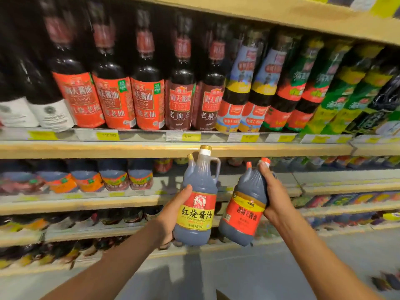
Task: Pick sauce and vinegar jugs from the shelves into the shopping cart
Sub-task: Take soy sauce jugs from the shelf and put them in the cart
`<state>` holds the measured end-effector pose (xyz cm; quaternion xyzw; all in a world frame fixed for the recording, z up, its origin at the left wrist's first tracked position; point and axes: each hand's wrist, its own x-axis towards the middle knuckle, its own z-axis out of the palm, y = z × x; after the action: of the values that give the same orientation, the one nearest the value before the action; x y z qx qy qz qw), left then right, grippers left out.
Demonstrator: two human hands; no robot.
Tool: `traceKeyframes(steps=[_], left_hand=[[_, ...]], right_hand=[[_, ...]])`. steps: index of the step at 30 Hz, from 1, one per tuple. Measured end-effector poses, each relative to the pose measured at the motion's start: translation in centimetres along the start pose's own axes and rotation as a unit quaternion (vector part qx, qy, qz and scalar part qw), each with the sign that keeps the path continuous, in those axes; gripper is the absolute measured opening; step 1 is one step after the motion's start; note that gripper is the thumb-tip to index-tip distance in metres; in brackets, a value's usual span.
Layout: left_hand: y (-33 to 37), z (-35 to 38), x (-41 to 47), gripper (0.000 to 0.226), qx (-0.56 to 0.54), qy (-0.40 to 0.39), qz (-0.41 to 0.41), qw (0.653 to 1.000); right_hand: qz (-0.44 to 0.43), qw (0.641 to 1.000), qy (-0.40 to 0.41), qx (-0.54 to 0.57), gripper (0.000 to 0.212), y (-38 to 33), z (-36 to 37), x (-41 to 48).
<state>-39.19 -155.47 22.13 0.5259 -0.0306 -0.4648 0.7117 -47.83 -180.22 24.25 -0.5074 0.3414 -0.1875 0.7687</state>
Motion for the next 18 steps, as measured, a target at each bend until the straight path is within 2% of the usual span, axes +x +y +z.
traceKeyframes(steps=[4, 8, 10, 12, 14, 18], left_hand=[[-1.9, 0.2, -1.3, 0.059, -0.006, 0.051, 0.043, 0.998], [-4.0, -0.4, -3.0, 0.093, -0.035, 0.079, 0.063, 0.994], [-4.8, -0.6, -3.6, 0.086, -0.070, 0.108, 0.079, 0.988], [-5.5, -0.7, -4.1, 0.067, -0.099, 0.139, 0.087, 0.982], [-6.2, -1.4, -4.5, 0.062, -0.108, 0.156, 0.093, 0.977], [-6.9, -2.2, -5.2, 0.058, -0.106, 0.179, 0.111, 0.972]], right_hand=[[0.031, 0.998, -0.060, -0.007, 0.057, 0.9, 0.9, 2.5], [0.075, 0.992, -0.098, -0.010, 0.042, 2.8, 1.5, 3.4], [0.085, 0.989, -0.121, -0.009, 0.036, 3.4, 2.0, 3.4], [0.094, 0.985, -0.144, -0.005, 0.035, 4.0, 2.6, 3.5], [0.102, 0.982, -0.161, 0.007, 0.034, 4.7, 3.1, 3.5], [0.118, 0.977, -0.175, 0.006, 0.055, 6.0, 3.8, 3.8]])
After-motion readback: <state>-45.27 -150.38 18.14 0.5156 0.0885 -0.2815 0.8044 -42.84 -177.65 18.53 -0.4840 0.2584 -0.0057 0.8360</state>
